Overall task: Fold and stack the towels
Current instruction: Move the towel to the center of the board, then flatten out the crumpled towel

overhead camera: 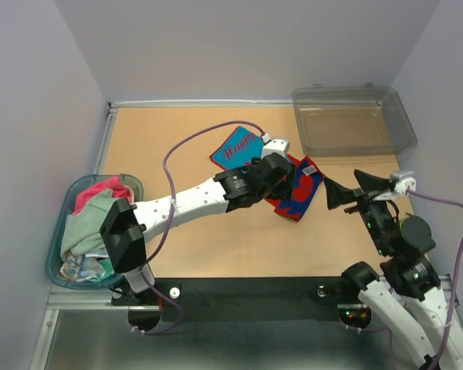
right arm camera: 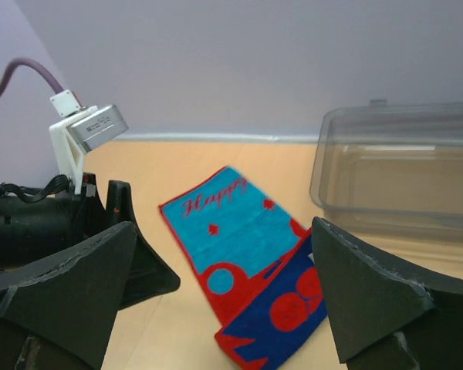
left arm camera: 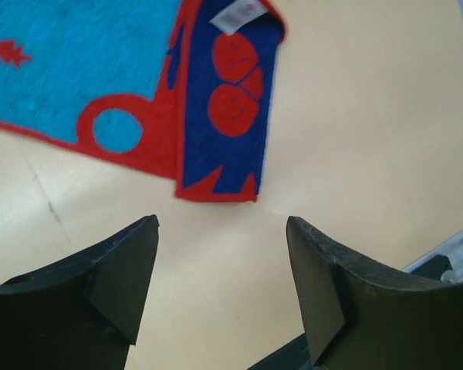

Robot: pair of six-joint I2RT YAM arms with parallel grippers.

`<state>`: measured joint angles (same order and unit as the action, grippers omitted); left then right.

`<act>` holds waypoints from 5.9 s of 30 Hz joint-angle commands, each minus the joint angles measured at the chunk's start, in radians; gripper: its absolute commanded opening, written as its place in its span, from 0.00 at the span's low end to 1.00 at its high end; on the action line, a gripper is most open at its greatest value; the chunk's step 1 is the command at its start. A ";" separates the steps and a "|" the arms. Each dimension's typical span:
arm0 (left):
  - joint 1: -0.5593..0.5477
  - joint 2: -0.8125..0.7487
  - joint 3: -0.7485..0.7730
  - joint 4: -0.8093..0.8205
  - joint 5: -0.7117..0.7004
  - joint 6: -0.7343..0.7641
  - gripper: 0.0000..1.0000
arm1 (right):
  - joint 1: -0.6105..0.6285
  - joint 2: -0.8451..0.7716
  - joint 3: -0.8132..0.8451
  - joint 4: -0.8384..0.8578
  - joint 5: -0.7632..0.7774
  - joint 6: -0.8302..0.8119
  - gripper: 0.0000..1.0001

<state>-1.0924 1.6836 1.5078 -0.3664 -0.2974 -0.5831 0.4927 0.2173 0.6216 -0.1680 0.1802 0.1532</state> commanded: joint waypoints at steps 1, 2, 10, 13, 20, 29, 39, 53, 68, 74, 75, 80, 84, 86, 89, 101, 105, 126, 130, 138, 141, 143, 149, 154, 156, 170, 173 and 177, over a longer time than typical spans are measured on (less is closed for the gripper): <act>0.089 -0.180 -0.156 0.127 -0.031 -0.018 0.79 | 0.007 0.172 0.107 -0.054 -0.096 0.035 1.00; 0.116 -0.202 -0.190 0.145 -0.031 -0.029 0.79 | 0.007 0.222 0.107 -0.054 -0.091 0.055 1.00; 0.419 -0.158 -0.310 0.296 0.089 0.012 0.77 | 0.009 0.780 0.276 -0.165 0.012 0.201 1.00; 0.509 -0.032 -0.227 0.293 0.089 0.035 0.76 | 0.007 0.955 0.306 -0.169 -0.008 0.221 0.97; 0.630 0.226 -0.019 0.265 0.057 0.100 0.69 | 0.009 1.185 0.355 -0.168 -0.064 0.209 0.76; 0.677 0.456 0.169 0.242 0.073 0.169 0.66 | 0.046 1.315 0.383 -0.168 -0.073 0.135 0.69; 0.680 0.551 0.207 0.221 0.093 0.180 0.63 | 0.150 1.393 0.377 -0.223 0.022 0.177 0.68; 0.680 0.478 0.051 0.257 0.112 0.163 0.53 | 0.221 1.409 0.342 -0.323 0.153 0.221 0.64; 0.684 0.516 0.126 0.273 0.096 0.203 0.20 | 0.227 1.438 0.372 -0.321 0.203 0.227 0.17; 0.716 0.530 0.167 0.277 0.095 0.215 0.00 | 0.225 1.308 0.372 -0.323 0.199 0.259 0.04; 0.723 0.533 0.176 0.273 0.093 0.216 0.00 | 0.227 1.288 0.369 -0.324 0.188 0.273 0.02; 0.769 0.544 0.227 0.228 0.084 0.244 0.00 | 0.227 1.087 0.337 -0.323 0.139 0.359 0.01; 0.787 0.530 0.227 0.212 0.083 0.249 0.00 | 0.227 0.924 0.236 -0.288 0.043 0.526 0.01; 0.795 0.492 0.210 0.207 0.086 0.233 0.00 | 0.227 0.819 0.122 -0.225 -0.011 0.597 0.01; 0.793 0.397 0.148 0.216 0.116 0.194 0.04 | 0.227 0.733 -0.044 -0.128 -0.131 0.724 0.01; 0.491 0.125 -0.236 0.360 0.147 0.037 0.61 | 0.230 0.720 -0.175 -0.070 -0.131 0.732 0.01; 0.448 0.203 -0.259 0.362 0.150 0.005 0.61 | 0.231 0.712 -0.191 -0.071 -0.149 0.741 0.01; 0.710 0.424 -0.054 0.230 0.161 0.114 0.59 | 0.231 0.593 -0.157 -0.255 -0.260 0.663 0.06; 0.755 0.482 0.067 0.173 0.156 0.154 0.58 | 0.233 0.675 -0.160 -0.222 -0.438 0.620 0.06; 0.773 0.372 -0.003 0.222 0.142 0.247 0.61 | 0.516 0.983 0.050 -0.113 -0.446 0.524 0.36; 0.770 0.292 -0.087 0.259 0.145 0.256 0.64 | 0.561 1.082 0.167 -0.131 -0.371 0.497 0.45; 0.766 0.191 -0.153 0.271 0.153 0.244 0.70 | 0.558 1.049 0.206 -0.151 -0.212 0.493 0.56; 0.694 -0.090 -0.352 0.287 0.124 0.164 0.77 | 0.462 1.022 0.314 -0.312 0.174 0.407 0.73; 0.525 -0.174 -0.454 0.291 0.112 0.083 0.77 | 0.336 1.036 0.323 -0.324 0.159 0.242 0.73; 0.474 -0.159 -0.466 0.291 0.109 0.066 0.77 | 0.325 1.044 0.323 -0.323 0.140 0.180 0.73; 0.414 0.030 -0.451 0.290 0.046 0.078 0.77 | 0.282 1.083 0.262 -0.277 -0.068 -0.145 0.65; 0.416 0.057 -0.445 0.284 0.034 0.091 0.77 | 0.282 1.123 0.253 -0.275 -0.111 -0.145 0.63; 0.431 0.096 -0.439 0.282 0.021 0.114 0.77 | 0.284 1.166 0.245 -0.274 -0.088 -0.175 0.56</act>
<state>-0.6754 1.7660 1.0401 -0.0761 -0.2375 -0.5018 0.7788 1.3586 0.8867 -0.4614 0.1047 0.0177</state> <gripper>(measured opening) 0.767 0.575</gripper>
